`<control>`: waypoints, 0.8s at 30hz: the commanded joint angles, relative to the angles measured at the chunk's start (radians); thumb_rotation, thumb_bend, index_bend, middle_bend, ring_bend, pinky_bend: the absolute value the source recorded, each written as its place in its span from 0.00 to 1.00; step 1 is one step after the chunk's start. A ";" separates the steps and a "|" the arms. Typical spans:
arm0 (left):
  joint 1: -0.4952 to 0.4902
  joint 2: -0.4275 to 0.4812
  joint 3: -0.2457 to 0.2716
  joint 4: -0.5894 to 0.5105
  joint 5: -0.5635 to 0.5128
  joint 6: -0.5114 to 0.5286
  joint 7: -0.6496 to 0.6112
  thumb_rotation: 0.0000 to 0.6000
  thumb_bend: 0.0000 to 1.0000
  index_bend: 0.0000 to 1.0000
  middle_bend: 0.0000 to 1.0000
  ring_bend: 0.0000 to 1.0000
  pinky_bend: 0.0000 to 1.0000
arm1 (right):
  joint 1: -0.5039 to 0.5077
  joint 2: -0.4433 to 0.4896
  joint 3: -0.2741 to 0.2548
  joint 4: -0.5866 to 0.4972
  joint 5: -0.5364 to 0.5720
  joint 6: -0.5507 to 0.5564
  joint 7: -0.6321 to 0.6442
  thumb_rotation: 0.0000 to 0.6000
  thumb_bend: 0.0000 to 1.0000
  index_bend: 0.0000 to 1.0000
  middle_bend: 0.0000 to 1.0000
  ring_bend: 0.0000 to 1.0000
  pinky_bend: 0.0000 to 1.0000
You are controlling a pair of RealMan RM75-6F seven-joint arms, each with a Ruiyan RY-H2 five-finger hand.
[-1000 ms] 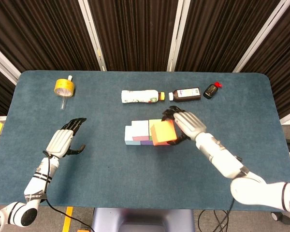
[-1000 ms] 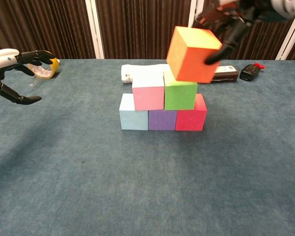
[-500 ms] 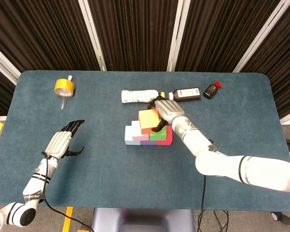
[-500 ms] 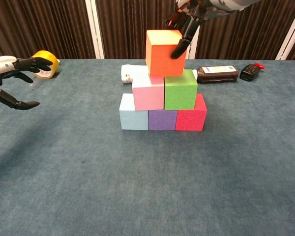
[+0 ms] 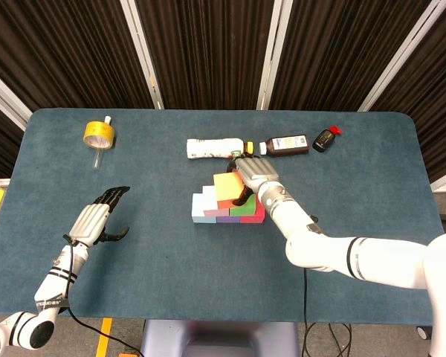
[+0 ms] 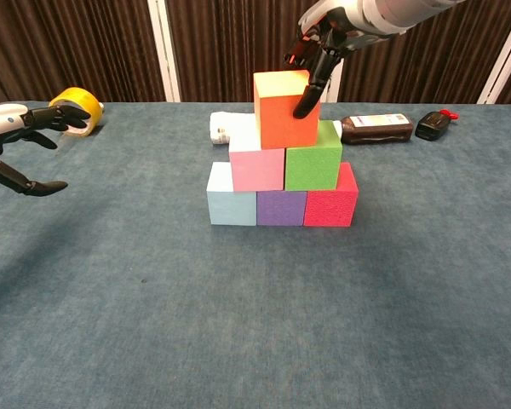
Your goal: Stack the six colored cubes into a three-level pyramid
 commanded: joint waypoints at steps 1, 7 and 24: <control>0.001 -0.002 -0.001 0.004 0.004 -0.001 -0.005 1.00 0.34 0.00 0.04 0.03 0.16 | 0.008 -0.001 -0.002 -0.008 0.013 0.013 -0.004 1.00 0.42 0.48 0.26 0.14 0.21; 0.002 -0.005 -0.002 0.011 0.008 -0.005 -0.014 1.00 0.34 0.00 0.03 0.03 0.15 | 0.016 -0.002 -0.001 -0.019 0.028 0.034 -0.009 1.00 0.42 0.48 0.26 0.14 0.21; 0.008 -0.013 -0.002 0.044 0.039 -0.013 -0.063 1.00 0.34 0.00 0.03 0.02 0.15 | 0.014 -0.019 0.033 -0.041 0.078 0.101 -0.025 1.00 0.42 0.47 0.26 0.14 0.19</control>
